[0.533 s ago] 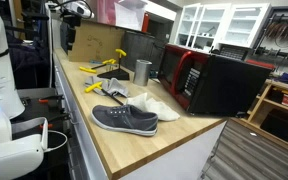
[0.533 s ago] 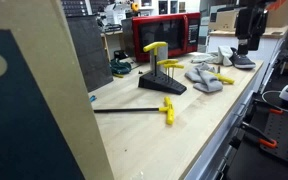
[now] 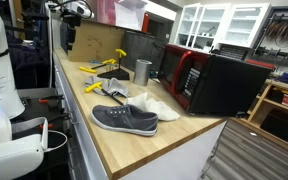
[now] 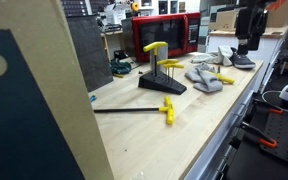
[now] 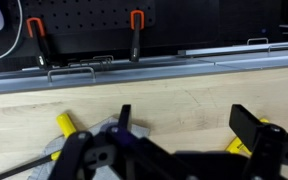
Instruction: Move two yellow objects to the counter
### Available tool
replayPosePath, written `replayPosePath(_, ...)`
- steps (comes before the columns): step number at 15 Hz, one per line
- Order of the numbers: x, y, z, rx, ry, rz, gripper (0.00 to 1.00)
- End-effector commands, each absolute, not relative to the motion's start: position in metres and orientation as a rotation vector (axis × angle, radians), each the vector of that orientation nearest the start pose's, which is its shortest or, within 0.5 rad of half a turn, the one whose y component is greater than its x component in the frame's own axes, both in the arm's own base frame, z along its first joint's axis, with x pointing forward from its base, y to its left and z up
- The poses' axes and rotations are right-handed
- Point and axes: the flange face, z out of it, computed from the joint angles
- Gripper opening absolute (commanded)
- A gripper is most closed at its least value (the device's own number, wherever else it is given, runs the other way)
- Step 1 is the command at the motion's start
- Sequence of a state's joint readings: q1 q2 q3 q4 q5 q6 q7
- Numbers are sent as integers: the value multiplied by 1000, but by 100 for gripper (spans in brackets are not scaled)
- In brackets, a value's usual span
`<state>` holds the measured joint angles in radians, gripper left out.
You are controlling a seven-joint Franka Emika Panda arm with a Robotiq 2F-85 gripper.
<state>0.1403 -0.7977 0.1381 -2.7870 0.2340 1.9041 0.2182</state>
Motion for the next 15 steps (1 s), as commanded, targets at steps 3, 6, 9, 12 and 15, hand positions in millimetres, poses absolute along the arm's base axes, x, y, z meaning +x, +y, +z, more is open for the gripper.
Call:
replayPosePath(3,282,94,417,-3039,109,168,100)
replayPosePath(6,282,94,417,-3039,109,168,100)
replayPosePath(9,283,94,417,-3049,106,167,100)
replayPosePath(12,292,101,421,-3065,65,164,100)
replayPosePath(15,304,111,423,-3087,17,157,100)
